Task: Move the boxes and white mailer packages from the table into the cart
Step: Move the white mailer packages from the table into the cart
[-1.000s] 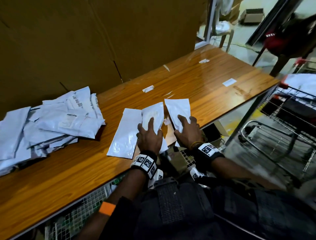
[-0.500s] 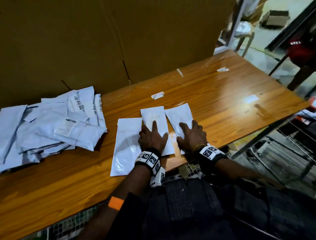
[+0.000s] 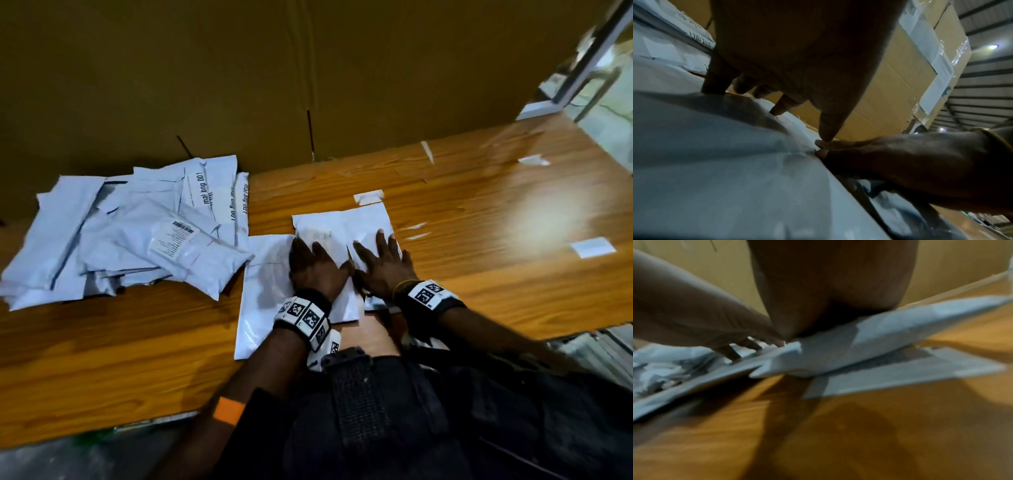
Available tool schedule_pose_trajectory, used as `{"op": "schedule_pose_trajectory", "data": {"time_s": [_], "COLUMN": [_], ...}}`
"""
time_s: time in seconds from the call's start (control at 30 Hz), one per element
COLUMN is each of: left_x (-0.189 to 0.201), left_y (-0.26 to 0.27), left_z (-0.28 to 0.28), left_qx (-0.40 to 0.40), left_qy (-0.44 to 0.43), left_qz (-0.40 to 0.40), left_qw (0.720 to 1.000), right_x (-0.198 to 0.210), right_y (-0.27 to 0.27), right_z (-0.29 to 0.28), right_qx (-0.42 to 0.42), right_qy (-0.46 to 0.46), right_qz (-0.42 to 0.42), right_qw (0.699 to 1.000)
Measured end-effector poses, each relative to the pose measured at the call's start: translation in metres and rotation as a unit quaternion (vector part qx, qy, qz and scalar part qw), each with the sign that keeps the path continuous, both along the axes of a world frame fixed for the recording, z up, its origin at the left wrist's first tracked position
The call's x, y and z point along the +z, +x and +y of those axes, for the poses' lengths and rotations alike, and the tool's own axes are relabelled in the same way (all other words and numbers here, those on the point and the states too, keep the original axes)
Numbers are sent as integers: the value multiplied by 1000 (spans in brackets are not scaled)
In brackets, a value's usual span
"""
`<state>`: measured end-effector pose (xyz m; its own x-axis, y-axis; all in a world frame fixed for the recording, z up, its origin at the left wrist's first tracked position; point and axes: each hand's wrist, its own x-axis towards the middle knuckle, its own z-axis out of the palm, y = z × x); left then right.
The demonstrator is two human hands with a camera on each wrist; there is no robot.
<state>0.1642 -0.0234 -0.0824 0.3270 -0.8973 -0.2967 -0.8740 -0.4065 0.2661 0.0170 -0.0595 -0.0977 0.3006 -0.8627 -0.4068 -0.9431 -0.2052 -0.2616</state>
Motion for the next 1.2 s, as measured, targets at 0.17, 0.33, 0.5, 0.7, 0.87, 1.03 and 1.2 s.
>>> {"op": "schedule_pose_trajectory", "data": {"time_s": [0.17, 0.33, 0.5, 0.7, 0.87, 1.03, 1.2], "left_x": [-8, 6, 12, 2, 20, 18, 17], "left_y": [-3, -6, 18, 27, 39, 51, 62], "left_z": [-14, -9, 20, 20, -1, -9, -22], "left_qx": [0, 9, 165, 106, 184, 177, 143], "left_qy": [-15, -56, 29, 44, 41, 104, 41], "left_qz": [34, 58, 18, -2, -6, 20, 11], "left_qw": [999, 997, 986, 993, 982, 978, 989], "right_x": [-1, 6, 13, 6, 4, 2, 4], "right_y": [-7, -12, -3, 8, 15, 16, 18], "right_z": [-30, -46, -31, -24, -33, -38, -41], "right_qx": [62, 57, 76, 153, 130, 102, 104], "right_qy": [5, 14, -28, -6, 1, 1, -5], "right_qz": [29, 13, -31, 4, 16, 10, 12], "right_qw": [998, 998, 996, 988, 991, 995, 994]}}
